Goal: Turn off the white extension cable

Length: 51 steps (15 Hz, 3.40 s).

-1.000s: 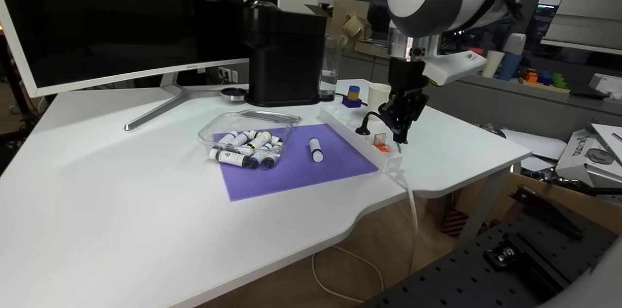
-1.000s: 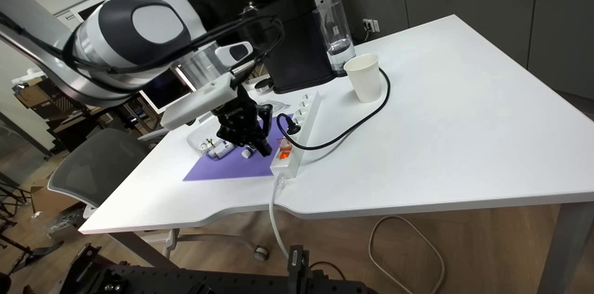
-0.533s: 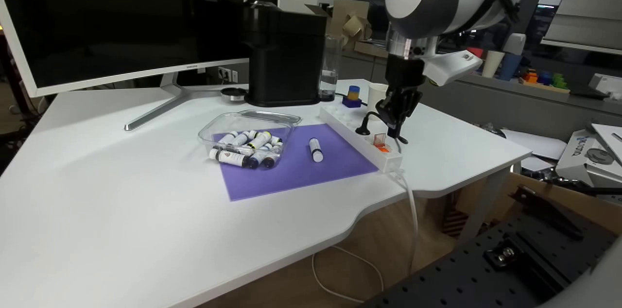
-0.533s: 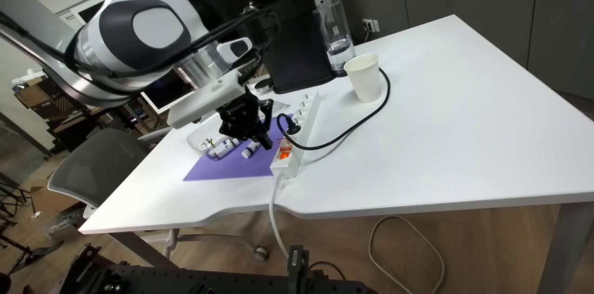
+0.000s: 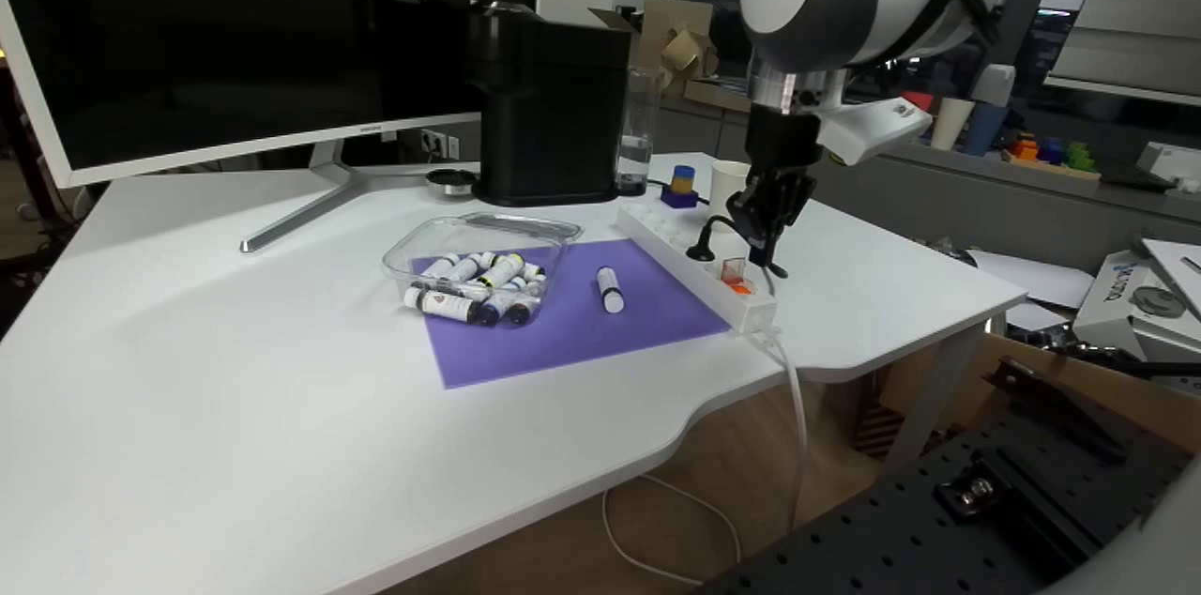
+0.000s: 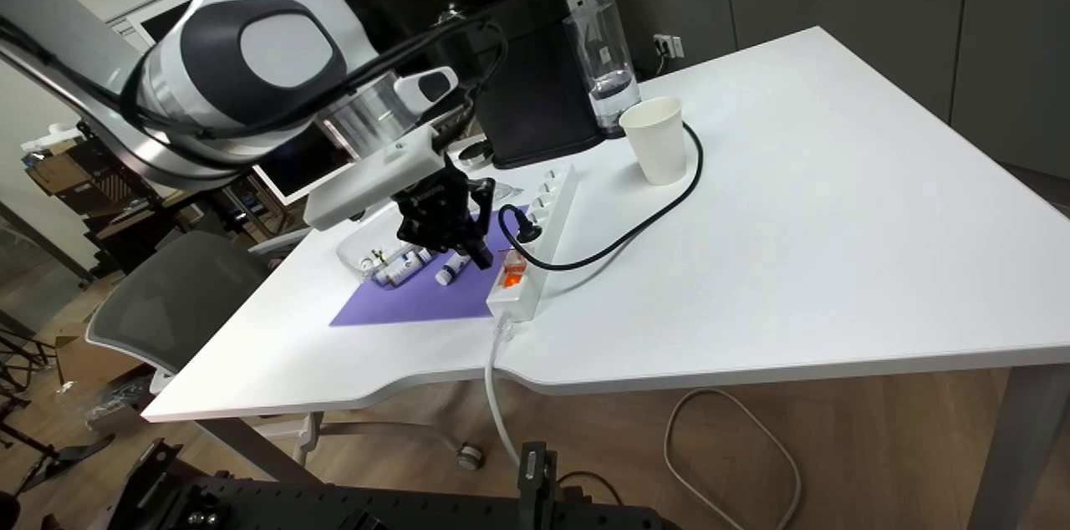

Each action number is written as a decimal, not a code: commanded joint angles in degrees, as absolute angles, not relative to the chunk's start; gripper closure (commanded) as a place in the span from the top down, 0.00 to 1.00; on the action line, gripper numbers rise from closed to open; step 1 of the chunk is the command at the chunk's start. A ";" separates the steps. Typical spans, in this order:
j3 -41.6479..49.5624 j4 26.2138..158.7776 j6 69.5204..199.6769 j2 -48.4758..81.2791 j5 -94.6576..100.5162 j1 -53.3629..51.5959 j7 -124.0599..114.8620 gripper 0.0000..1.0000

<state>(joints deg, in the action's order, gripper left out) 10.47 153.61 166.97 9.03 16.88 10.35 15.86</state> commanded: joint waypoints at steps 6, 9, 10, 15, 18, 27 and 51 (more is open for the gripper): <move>10.27 147.34 159.86 13.49 13.17 10.20 14.24 0.00; 10.17 145.20 159.05 15.50 12.02 10.06 13.60 0.00; 10.14 144.50 159.08 16.19 11.67 9.98 13.43 0.00; 9.08 141.94 157.87 18.53 10.36 9.90 13.47 0.00; 8.37 141.42 157.12 19.22 10.05 9.70 13.46 0.00; 9.17 141.33 157.19 20.36 10.40 8.65 11.41 0.00; 12.42 146.98 159.16 11.14 16.95 4.43 9.14 0.00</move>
